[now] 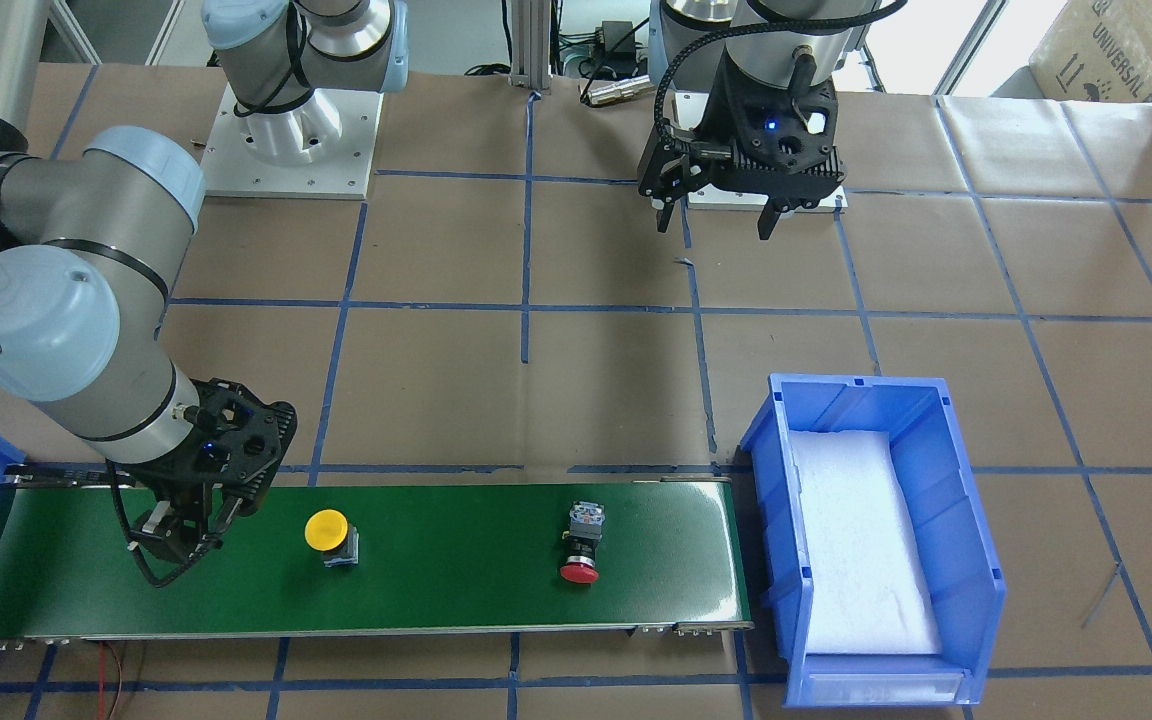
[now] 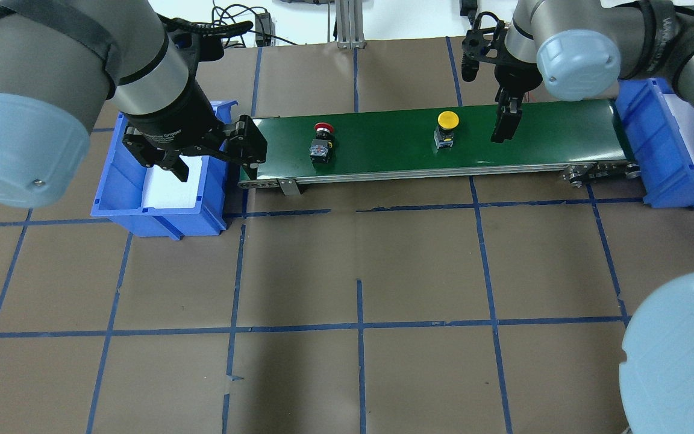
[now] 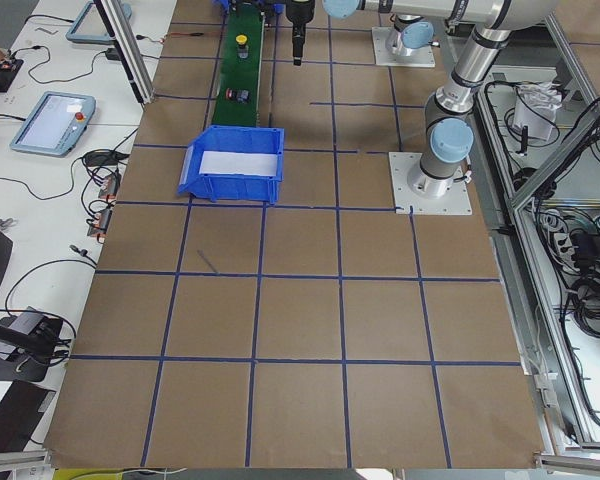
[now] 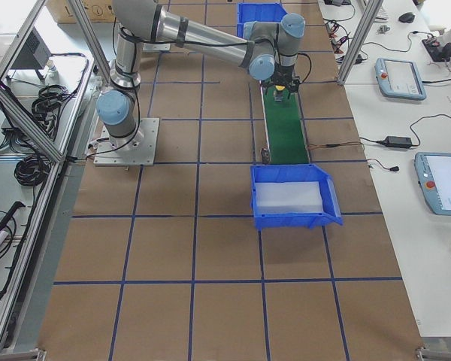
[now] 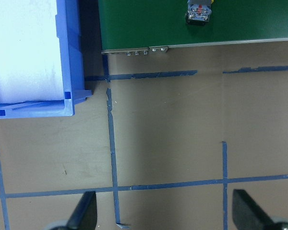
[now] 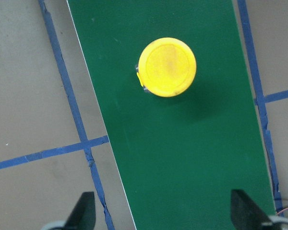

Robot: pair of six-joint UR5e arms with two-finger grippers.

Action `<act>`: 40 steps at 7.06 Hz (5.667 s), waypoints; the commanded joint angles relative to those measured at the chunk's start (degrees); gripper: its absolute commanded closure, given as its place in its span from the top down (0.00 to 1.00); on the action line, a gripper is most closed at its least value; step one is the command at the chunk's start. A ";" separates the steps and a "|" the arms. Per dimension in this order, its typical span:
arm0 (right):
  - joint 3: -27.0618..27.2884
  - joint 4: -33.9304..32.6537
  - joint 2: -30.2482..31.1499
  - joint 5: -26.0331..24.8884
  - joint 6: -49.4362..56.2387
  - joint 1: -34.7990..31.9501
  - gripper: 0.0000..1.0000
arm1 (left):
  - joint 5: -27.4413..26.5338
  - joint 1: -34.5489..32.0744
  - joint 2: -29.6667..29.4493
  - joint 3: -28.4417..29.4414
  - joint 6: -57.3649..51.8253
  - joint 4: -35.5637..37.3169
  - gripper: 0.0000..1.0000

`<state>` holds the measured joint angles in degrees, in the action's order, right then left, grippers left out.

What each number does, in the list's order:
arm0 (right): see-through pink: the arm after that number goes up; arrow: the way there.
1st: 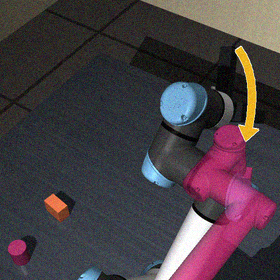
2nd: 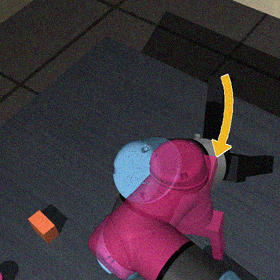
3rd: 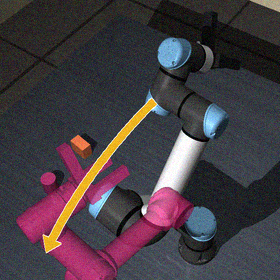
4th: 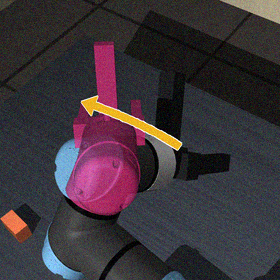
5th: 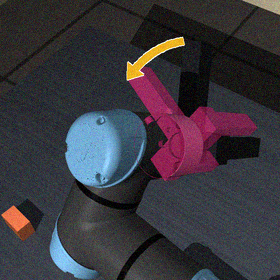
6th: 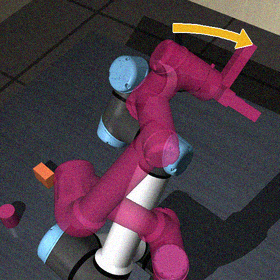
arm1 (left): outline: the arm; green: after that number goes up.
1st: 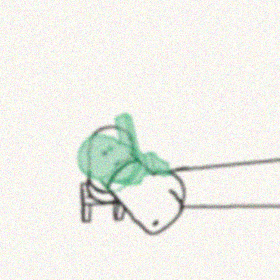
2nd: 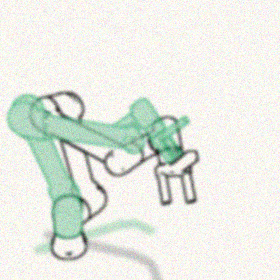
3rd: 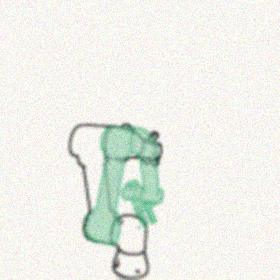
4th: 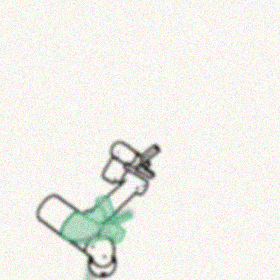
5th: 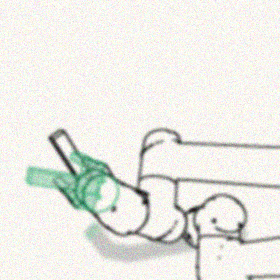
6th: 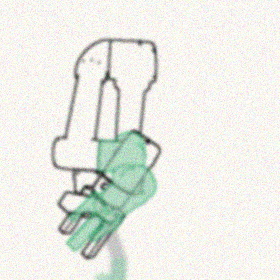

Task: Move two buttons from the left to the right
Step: 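Lower the right gripper onto the yellow button and grasp it, then carry the yellow button into the right bin with the right gripper, then release the yellow button in the bin and raise the right gripper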

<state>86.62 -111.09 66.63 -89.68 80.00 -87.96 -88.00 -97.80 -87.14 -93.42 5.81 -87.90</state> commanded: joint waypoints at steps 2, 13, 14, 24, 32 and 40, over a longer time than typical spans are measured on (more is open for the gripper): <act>3.03 -8.24 -1.93 0.64 8.65 -0.11 1.00 | 0.37 -0.11 -0.84 0.26 0.25 -0.08 1.00; 2.77 -10.93 -5.55 4.60 7.81 -1.16 0.99 | -0.07 -0.20 -0.40 0.26 0.08 -0.96 1.00; 2.25 -10.21 -5.55 4.25 7.98 -1.16 0.78 | 0.02 -0.46 -0.31 0.17 0.25 -1.05 1.00; -11.56 -1.41 -1.24 3.72 4.54 19.78 0.15 | 0.11 -0.29 0.48 0.08 0.17 -1.57 1.00; -14.02 -0.65 -11.87 4.25 29.32 33.82 0.15 | 0.11 -0.38 1.62 -0.80 0.08 -2.63 1.00; -14.20 -0.80 -16.10 3.19 34.35 34.34 0.99 | 0.11 -0.38 1.36 -0.27 -0.63 -2.72 1.00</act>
<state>72.39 -112.26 50.21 -86.49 115.52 -53.58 -87.89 -98.18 -85.77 -93.82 5.25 -90.65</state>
